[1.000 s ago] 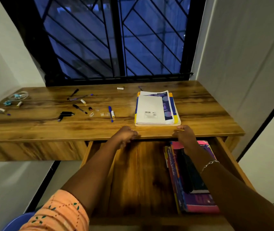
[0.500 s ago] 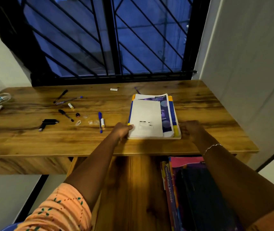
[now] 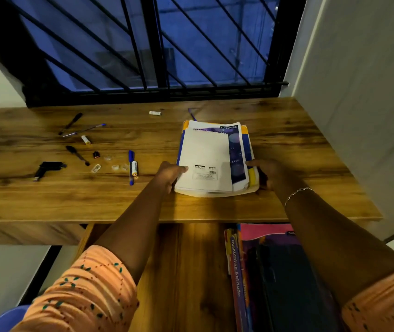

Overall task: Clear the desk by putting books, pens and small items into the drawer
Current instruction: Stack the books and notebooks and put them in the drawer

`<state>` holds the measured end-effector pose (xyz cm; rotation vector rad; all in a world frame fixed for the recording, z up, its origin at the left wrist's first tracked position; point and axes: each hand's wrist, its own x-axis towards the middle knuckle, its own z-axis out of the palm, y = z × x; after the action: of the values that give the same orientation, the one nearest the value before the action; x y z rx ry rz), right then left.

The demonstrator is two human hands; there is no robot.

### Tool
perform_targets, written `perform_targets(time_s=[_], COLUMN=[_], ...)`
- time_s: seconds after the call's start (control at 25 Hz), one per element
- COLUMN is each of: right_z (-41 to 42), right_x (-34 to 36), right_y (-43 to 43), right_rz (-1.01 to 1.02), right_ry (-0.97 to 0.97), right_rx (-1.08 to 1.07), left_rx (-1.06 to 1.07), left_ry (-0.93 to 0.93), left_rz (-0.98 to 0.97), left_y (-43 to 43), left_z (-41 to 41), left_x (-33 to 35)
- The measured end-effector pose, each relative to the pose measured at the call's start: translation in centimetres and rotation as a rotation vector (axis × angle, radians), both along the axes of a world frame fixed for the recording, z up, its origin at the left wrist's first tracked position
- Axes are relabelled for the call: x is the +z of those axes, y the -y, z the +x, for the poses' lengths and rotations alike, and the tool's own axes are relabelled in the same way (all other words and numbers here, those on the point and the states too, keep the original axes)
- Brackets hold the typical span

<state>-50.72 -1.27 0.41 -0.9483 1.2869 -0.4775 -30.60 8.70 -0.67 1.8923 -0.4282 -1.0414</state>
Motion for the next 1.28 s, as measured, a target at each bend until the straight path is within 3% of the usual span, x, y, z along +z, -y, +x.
perform_targets(time_s=[0.24,0.48,0.68,0.88,1.28], right_z=[-0.8,-1.8,-0.7,1.0,3.8], right_x=[-0.3,0.7,2.3,2.6,-2.2], right_y=[0.2,-1.5,-6.2,-13.2,-25.3], right_rz=[-0.002,0.011,-0.153,-0.161,-0.293], right_ry=[0.02,0.312,0.197,0.181,0.164], right_rx=[0.06,0.081,0.121,0.162,0.392], left_rx=[0.076,0.152,0.031,-0.06,-0.233], left_ry=[-0.044,-0.231,-0.145,-0.09,0.008], left_rz=[-0.16,-0.292,-0.327,-0.306,-0.016], left_y=[-0.6,-3.6,-9.0,-17.3,-30.6], left_z=[-1.3,-2.3,-0.6,1.3,5.7], left_x=[0.5,1.5,3.0,3.9,0.6])
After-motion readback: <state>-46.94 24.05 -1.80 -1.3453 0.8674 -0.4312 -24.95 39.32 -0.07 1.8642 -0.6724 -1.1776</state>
